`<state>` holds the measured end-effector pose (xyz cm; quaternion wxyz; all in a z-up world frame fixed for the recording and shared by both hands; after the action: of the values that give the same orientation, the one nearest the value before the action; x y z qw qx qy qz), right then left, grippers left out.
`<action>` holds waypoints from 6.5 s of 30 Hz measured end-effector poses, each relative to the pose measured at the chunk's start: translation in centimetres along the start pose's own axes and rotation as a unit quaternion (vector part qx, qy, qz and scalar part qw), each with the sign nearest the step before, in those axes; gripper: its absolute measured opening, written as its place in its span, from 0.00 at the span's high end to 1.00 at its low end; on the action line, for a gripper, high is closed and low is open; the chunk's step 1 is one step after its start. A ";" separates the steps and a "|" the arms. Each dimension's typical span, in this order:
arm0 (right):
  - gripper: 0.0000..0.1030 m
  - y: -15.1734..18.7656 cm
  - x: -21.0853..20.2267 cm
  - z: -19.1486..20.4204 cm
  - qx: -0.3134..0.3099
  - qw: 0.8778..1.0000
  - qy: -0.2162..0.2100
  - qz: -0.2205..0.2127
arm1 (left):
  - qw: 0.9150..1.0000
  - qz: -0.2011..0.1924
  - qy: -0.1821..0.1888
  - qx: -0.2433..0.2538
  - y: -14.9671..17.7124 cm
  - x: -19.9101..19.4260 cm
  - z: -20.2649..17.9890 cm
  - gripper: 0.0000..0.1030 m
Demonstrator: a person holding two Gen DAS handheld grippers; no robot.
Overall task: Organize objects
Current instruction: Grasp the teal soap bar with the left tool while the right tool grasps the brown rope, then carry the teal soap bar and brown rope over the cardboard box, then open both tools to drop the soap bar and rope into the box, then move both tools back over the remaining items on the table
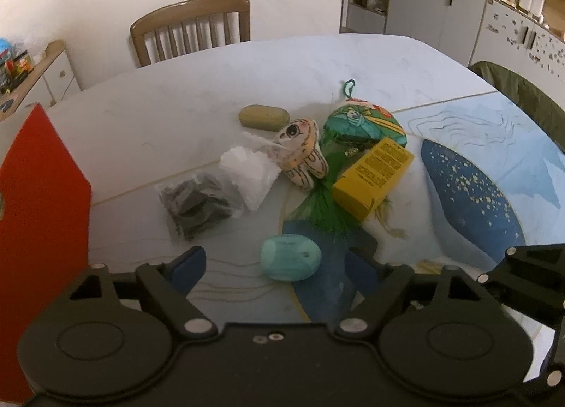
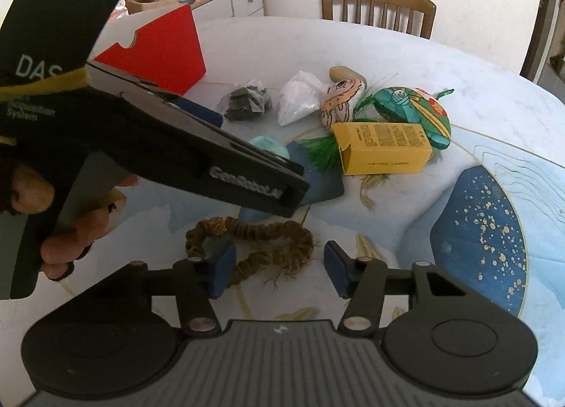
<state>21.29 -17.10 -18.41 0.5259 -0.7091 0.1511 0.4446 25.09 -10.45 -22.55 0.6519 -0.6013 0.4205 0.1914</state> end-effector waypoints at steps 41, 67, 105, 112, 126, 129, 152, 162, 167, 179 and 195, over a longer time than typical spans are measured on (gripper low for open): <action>0.82 -2.9 -6.9 -1.1 0.068 0.996 0.012 -0.051 | 1.000 -0.023 0.018 0.001 -0.1 -7.2 0.6 0.64; 0.82 -9.9 -13.9 3.9 0.031 0.993 -0.016 -0.113 | 0.998 -0.045 -0.011 -0.051 0.5 -17.7 7.0 0.64; 0.82 -20.9 -7.2 21.3 -0.034 0.986 -0.096 -0.129 | 0.984 -0.022 -0.129 -0.121 4.0 -21.6 25.5 0.64; 0.82 -20.9 -3.8 22.7 -0.026 0.988 -0.106 -0.107 | 0.984 -0.003 -0.133 -0.119 4.7 -19.7 27.1 0.64; 0.82 -18.1 1.9 24.5 -0.070 0.992 -0.092 -0.055 | 0.985 0.026 -0.129 -0.114 5.5 -15.7 28.3 0.64; 0.82 -17.5 2.4 24.8 -0.077 0.992 -0.091 -0.047 | 0.985 0.033 -0.125 -0.111 5.8 -15.1 28.4 0.64; 0.82 -16.5 1.6 23.7 -0.060 0.993 -0.098 -0.025 | 0.986 0.071 -0.119 -0.090 6.8 -13.2 27.5 0.53; 0.81 -16.7 0.1 21.9 -0.037 0.994 -0.095 -0.032 | 0.989 0.044 -0.113 -0.089 6.1 -14.7 26.3 0.38; 0.81 -16.7 -1.1 21.0 -0.024 0.994 -0.096 -0.037 | 0.989 0.024 -0.110 -0.094 5.5 -16.1 25.6 0.37; 0.71 -16.3 -5.9 19.0 -0.002 0.990 -0.122 -0.070 | 0.990 -0.025 -0.100 -0.101 4.5 -19.9 22.4 0.31; 0.34 -13.9 -12.1 14.4 0.015 0.985 -0.129 -0.114 | 0.990 -0.069 -0.080 -0.091 2.3 -22.9 16.0 0.22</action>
<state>17.22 -1.88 -1.06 0.5988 -0.6505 0.0072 0.4672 15.33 11.03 -7.39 0.6378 -0.6683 0.3055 0.2308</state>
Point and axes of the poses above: each gripper's, at about its wrist camera, not at the fingertips, and x roughly the way its jaws point, z to its left, y to its underside, the point moved 9 cm from there along x, roughly the way its jaws point, and after that the axes turned 9 degrees about y, right-handed, at the moved point
